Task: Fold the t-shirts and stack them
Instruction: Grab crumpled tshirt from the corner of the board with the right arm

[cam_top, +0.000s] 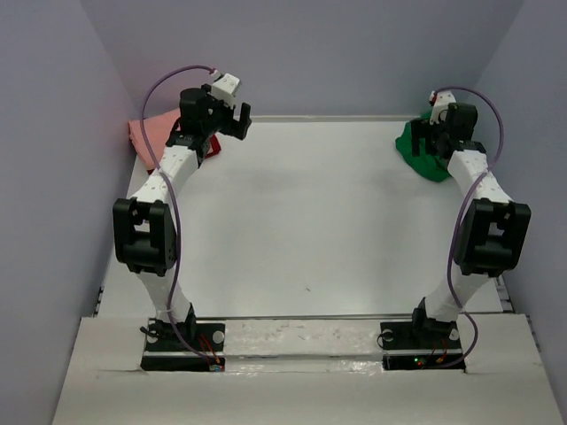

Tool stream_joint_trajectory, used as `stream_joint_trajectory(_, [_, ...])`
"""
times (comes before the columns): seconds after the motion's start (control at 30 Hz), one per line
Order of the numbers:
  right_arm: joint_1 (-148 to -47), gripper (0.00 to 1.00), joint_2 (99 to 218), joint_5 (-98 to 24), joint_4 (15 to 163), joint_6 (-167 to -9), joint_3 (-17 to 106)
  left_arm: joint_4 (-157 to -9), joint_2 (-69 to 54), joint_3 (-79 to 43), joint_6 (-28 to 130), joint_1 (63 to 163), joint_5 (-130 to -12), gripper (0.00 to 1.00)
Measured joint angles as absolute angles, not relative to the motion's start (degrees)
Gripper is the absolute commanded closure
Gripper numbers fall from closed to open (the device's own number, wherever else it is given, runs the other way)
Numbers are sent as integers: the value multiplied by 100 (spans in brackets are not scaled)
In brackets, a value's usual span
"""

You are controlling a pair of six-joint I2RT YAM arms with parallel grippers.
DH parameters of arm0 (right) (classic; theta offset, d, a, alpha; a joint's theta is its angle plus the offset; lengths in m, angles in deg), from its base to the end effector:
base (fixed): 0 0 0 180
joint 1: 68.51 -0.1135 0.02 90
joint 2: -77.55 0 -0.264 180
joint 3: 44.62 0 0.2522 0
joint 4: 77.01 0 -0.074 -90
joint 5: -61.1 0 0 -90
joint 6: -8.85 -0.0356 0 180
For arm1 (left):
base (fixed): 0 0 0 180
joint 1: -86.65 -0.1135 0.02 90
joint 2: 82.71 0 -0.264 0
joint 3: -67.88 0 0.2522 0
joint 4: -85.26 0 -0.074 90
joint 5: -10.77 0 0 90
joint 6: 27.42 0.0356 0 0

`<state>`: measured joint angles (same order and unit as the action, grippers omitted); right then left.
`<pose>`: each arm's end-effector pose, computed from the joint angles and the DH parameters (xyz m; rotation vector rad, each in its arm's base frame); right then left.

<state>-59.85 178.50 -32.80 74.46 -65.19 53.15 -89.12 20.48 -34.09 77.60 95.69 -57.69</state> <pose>0.4108 -0.0601 0.3011 -0.1758 2.1209 -0.1822 0.4312 -0.0818 0.3524 0.6214 1.5688 -0.2391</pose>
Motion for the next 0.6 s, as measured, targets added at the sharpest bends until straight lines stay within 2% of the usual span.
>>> stream_joint_trajectory(0.13, [-5961, 0, 18241, -2393, 7687, -6029, 5295, -8770, 2160, -3354, 7843, 9711, -5712, 1])
stream_joint_trajectory(0.27, [-5843, 0, 18945, -2113, 7676, -5942, 5422, -8746, 2162, -3269, 7977, 9783, -5747, 1])
stream_joint_trajectory(0.47, [-5491, 0, 20215, -2078, 7261, -6014, 6322, -8750, 2162, -2928, 8143, 9739, -5937, 1])
stream_joint_trajectory(0.53, [-5421, 2, 20374, -2072, 7138, -6033, 6576, -8744, 2162, -2817, 8160, 9726, -5981, 1])
stream_joint_trajectory(0.57, [-5390, 7, 20449, -2052, 7110, -6033, 6722, -8735, 2162, -2793, 8160, 9709, -5990, 1])
stream_joint_trajectory(0.6, [-5373, 15, 20488, -2032, 7083, -6031, 6832, -8718, 2162, -2786, 8160, 9704, -5994, 1])
